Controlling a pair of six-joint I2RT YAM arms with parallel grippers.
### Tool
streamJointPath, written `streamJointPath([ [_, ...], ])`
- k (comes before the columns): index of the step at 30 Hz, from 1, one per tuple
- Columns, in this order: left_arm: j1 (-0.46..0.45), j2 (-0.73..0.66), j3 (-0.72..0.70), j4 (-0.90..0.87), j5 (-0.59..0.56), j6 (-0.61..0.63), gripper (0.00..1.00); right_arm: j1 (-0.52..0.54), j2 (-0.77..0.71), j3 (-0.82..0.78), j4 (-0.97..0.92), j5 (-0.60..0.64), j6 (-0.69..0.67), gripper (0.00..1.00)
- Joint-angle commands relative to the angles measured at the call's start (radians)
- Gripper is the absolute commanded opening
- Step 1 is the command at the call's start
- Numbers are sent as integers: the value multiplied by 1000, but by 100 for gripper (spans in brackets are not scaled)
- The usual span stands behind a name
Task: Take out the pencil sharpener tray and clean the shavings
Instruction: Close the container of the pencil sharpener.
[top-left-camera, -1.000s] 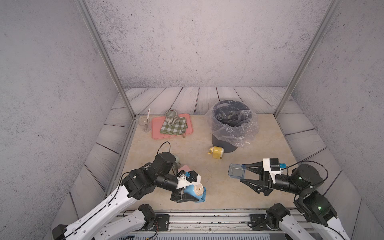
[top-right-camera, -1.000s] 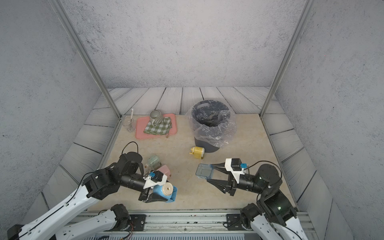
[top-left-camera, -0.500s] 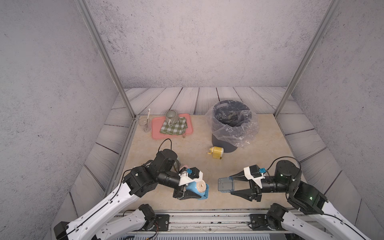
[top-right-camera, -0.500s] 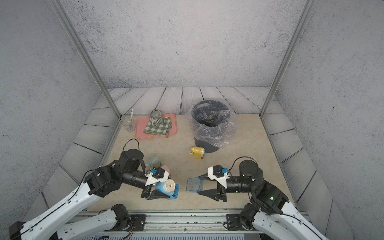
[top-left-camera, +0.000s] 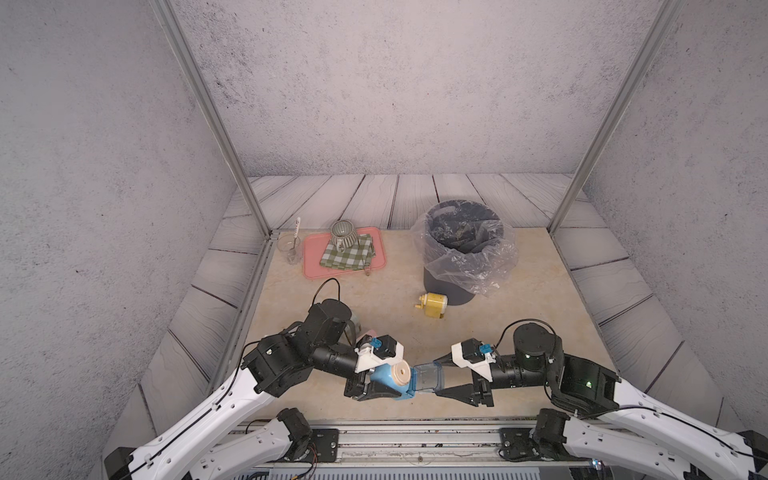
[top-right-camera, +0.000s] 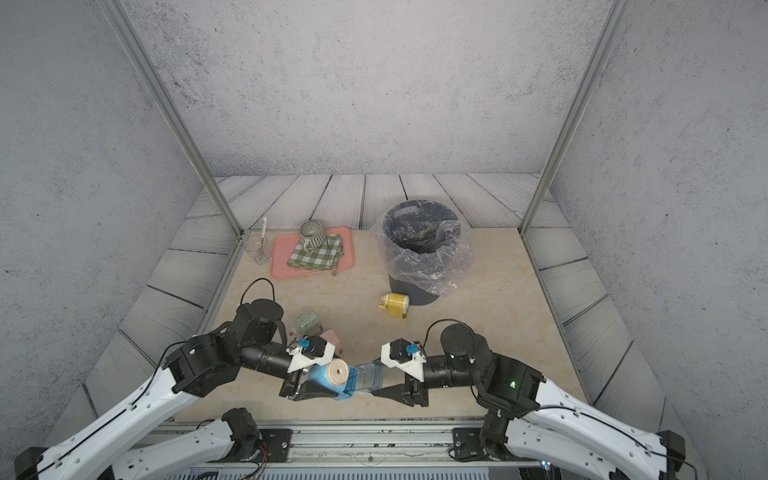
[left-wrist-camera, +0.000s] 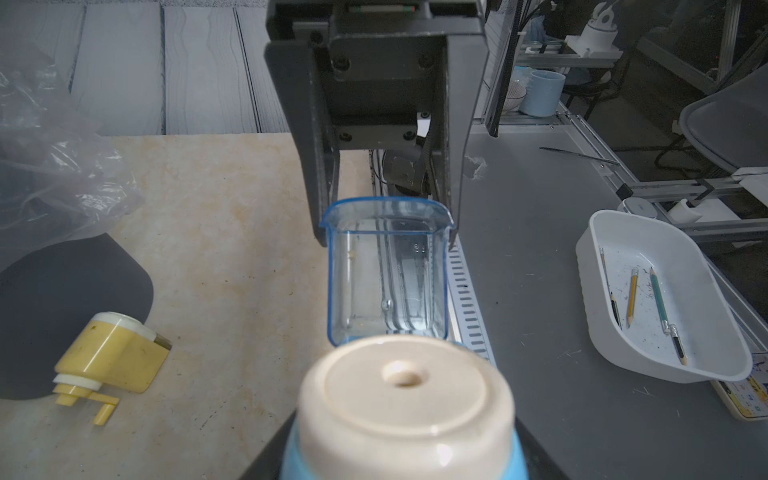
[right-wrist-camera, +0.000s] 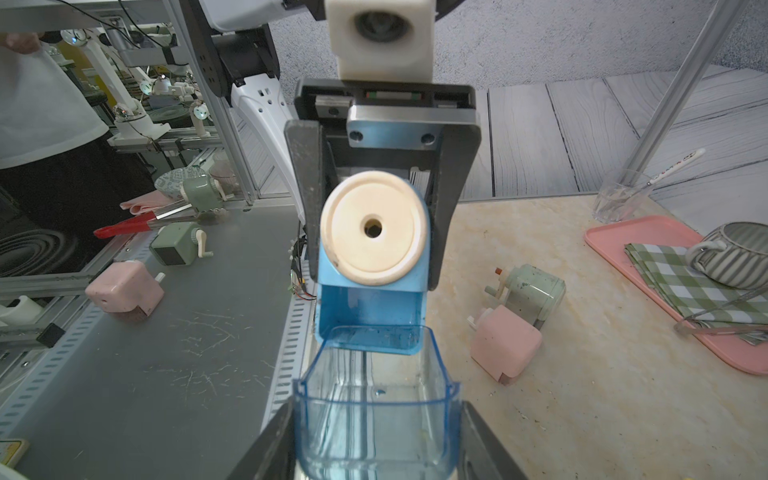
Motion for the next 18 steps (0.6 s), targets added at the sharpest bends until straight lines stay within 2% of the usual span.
streamJointPath([
  [1, 2, -17, -8, 27, 28, -10, 0, 12, 15, 42, 30, 30, 9, 0],
  [18, 1, -22, -33, 29, -2, 4, 0, 56, 55, 69, 38, 27, 32, 0],
])
